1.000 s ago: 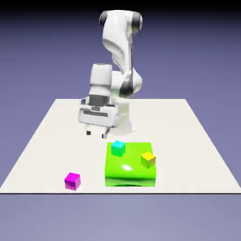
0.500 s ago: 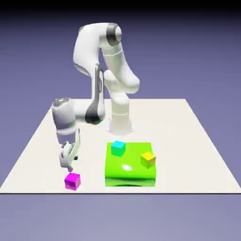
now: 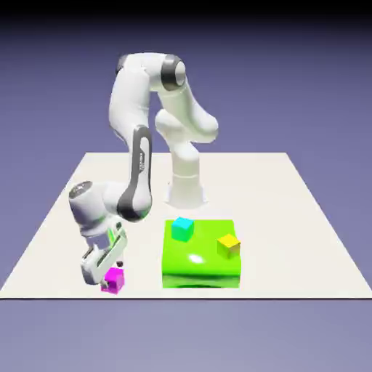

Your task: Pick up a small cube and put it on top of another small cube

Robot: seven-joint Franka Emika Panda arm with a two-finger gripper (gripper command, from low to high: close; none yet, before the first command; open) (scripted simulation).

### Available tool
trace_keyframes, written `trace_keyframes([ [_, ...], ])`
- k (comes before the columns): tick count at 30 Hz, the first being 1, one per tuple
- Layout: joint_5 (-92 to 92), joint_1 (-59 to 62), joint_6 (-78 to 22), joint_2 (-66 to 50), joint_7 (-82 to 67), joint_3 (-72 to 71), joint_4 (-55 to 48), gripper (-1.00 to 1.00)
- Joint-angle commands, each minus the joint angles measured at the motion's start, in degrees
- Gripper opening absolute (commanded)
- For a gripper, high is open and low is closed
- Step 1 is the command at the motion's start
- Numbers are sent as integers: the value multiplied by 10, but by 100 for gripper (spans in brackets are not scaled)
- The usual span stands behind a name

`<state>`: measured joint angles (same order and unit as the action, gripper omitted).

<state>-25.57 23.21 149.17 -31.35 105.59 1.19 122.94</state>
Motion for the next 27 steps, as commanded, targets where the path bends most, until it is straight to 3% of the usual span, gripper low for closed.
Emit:
trace_keyframes([
  [1, -18, -21, 2, -5, -13, 19, -2, 0],
  [4, -71, -80, 7, -18, -49, 73, -8, 0],
  [5, -71, -80, 7, -18, -49, 73, -8, -100],
  [23, 237, 270, -25, 60, 165, -247, 25, -100],
  [27, 222, 219, -62, 122, 98, -228, 57, -100],
])
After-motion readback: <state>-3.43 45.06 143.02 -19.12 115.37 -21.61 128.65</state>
